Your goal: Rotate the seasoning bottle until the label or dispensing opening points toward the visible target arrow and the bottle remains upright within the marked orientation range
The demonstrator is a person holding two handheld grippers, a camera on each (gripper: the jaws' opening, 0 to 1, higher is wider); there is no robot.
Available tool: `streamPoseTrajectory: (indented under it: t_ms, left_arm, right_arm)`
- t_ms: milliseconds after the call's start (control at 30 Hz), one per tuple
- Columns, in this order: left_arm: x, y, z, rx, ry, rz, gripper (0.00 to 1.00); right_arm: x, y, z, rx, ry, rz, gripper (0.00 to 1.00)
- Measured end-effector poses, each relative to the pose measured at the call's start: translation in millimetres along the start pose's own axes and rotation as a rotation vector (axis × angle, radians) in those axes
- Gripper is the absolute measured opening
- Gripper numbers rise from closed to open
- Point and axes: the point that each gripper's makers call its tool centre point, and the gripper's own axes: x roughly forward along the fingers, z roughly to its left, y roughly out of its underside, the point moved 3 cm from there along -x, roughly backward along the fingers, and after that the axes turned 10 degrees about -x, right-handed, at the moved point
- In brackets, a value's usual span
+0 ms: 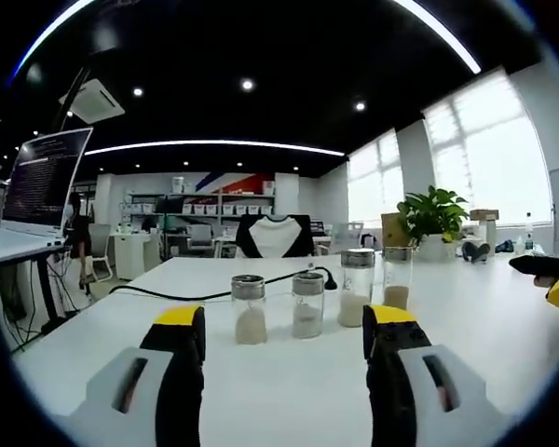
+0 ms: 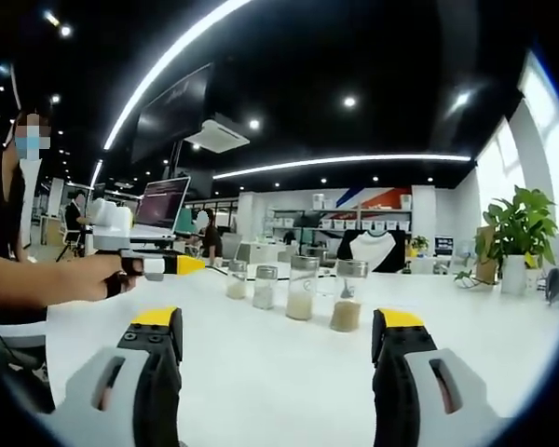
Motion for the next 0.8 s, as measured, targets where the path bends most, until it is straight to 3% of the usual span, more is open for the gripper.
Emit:
streamPoseTrajectory:
  t_ms: [167,367,600,667,800]
  left_arm:
    - [13,6.0,11.3,0.008,-0.016,-0.003,0.65]
    - [28,-2.1,16.2,0.023,-0.015,-0.053,0.60]
    - [49,5.2,19.2,0.050,-0.038,-0.016,0.56]
    - [58,11.4,22.9,0.032,-0.043,0.016,0.55]
    - [66,13.9,28.0,0.007,-0.055,0.015,0.53]
  right_arm:
    - [-2,-0.4,-5,0.000,0.018,0.001,0.84]
    - [-4,-2.2,-9,0.005,0.031,-0.008,0.84]
    - [-3,-0.6,-9,0.014,0.032,-0.004,0.84]
    - [-3,-0.9,-9,0.015,0.031,-0.006,0.83]
    - [-4,0.1,-11,0.012,0.034,-0.003,0.83]
